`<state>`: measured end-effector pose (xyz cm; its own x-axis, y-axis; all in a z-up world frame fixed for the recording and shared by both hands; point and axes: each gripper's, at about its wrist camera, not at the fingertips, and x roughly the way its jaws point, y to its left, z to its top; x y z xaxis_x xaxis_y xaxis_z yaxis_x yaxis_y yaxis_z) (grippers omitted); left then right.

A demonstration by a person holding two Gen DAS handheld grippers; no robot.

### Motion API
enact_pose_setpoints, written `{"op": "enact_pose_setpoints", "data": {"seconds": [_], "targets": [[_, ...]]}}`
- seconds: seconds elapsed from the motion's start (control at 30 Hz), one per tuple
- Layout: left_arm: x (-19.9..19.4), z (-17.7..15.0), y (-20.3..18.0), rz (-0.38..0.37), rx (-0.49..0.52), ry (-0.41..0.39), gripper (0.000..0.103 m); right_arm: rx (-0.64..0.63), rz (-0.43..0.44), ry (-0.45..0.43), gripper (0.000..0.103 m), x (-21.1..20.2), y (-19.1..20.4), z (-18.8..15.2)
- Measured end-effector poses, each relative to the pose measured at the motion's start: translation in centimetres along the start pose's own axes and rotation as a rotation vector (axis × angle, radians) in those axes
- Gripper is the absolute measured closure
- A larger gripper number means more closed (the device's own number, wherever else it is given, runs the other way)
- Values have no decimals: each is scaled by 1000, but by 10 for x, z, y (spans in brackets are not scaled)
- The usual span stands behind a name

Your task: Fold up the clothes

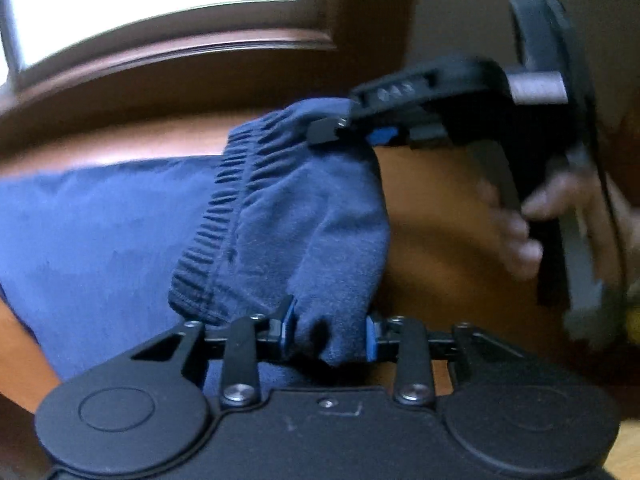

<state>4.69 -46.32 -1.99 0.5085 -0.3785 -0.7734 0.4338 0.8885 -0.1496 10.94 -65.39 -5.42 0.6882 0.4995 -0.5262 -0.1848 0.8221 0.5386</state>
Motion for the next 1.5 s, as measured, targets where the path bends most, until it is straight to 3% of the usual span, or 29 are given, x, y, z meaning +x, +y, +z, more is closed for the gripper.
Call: {"op": "enact_pose_setpoints", "data": {"seconds": [0.13,0.23,0.3,0.4,0.47,0.53,0.6,0.73,0.87,1.07,1.13,1.23,1.4,1.5], "targets": [[-12,6,38,-126,-200,-27,72,-52,-41,-13,74,4,27,9],[-18,5,76,-215,-356,-44,72,-103,-47,-22,61,17,49,15],[-21,6,95,-224,-417,-54,72,-140,-37,-45,45,24,61,17],[-26,10,114,-211,-464,-69,72,-182,-29,-139,37,23,74,18],[-26,13,126,-199,-478,-75,72,-158,-70,-237,34,14,71,10],[-30,12,131,-200,-477,-74,72,-116,-122,-273,31,10,60,-2],[-35,10,131,-201,-471,-71,72,-108,-141,-240,31,12,51,-16],[-41,8,133,-188,-462,-74,72,-218,-95,-113,35,27,57,-41],[-49,2,143,-137,-463,-93,69,-370,-72,-121,35,38,88,-53],[-66,-6,156,152,-401,-124,67,-448,-79,-32,26,89,110,-43],[-72,-8,155,187,-384,-139,65,-471,-76,15,25,105,116,-38],[-77,-10,139,167,-346,-153,54,-516,-48,42,25,105,129,-26],[-60,-14,94,144,-245,-131,49,-548,-60,-32,24,96,122,5],[-42,-20,79,198,-193,-120,42,-559,-34,-25,24,118,119,22]]}}
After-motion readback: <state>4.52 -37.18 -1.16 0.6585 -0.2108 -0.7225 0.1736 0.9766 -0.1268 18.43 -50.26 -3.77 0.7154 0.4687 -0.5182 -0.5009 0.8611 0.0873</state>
